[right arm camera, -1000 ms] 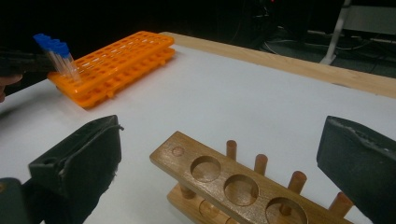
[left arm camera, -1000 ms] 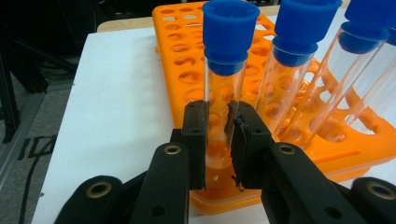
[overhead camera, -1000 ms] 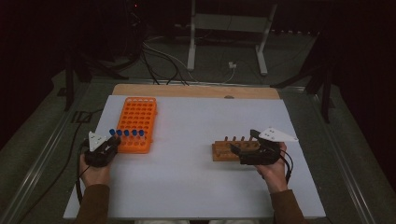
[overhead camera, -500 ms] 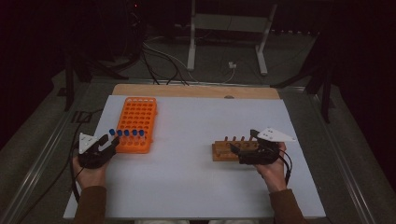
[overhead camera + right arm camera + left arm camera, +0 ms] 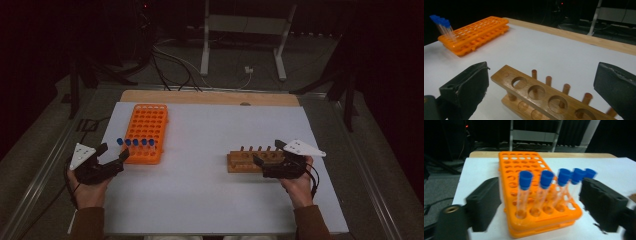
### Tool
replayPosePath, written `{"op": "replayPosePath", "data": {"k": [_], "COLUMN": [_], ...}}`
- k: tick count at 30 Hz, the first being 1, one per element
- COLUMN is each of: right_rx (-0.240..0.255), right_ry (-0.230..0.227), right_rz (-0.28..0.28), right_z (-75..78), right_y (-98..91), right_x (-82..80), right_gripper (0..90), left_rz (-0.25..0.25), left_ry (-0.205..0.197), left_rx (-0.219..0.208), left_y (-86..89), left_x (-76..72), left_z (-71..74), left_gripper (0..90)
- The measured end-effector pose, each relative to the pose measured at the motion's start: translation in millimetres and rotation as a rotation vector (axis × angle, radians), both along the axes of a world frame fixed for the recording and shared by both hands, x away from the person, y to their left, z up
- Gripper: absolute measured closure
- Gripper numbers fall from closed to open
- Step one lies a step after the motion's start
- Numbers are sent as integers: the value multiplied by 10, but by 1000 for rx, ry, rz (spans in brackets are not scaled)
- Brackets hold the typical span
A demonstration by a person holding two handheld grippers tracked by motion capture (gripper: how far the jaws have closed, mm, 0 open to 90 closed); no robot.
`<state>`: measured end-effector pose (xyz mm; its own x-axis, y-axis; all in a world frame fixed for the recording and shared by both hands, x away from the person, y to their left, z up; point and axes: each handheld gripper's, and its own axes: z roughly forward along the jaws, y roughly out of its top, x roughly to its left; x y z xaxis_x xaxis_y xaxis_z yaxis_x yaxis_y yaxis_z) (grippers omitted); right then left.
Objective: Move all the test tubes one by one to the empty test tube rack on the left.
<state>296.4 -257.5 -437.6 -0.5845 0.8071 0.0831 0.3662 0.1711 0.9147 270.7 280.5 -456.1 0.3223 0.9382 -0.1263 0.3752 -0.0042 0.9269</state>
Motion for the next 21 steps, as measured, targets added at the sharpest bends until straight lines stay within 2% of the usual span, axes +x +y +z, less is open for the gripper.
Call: {"op": "replayPosePath", "data": {"k": [5, 10, 14, 21], "right_rx": [6, 13, 22, 33], "right_ry": [-14, -36, -52, -61], "right_rz": [-23, -38, -42, -49], "right_z": [-7, -56, -90, -114], "right_y": [-104, -201, -269, -340], "right_x": [-50, -147, -237, -300], "right_gripper": [2, 2, 2, 2], "left_rz": [-38, -77, -76, -59], "left_ry": [-19, -60, -71, -75], "left_rx": [25, 37, 36, 35], "left_y": [-83, -159, -158, -128], "left_x": [-102, -240, -298, -343], "left_z": [54, 44, 26, -14], "left_gripper": [21, 6, 6, 6]}}
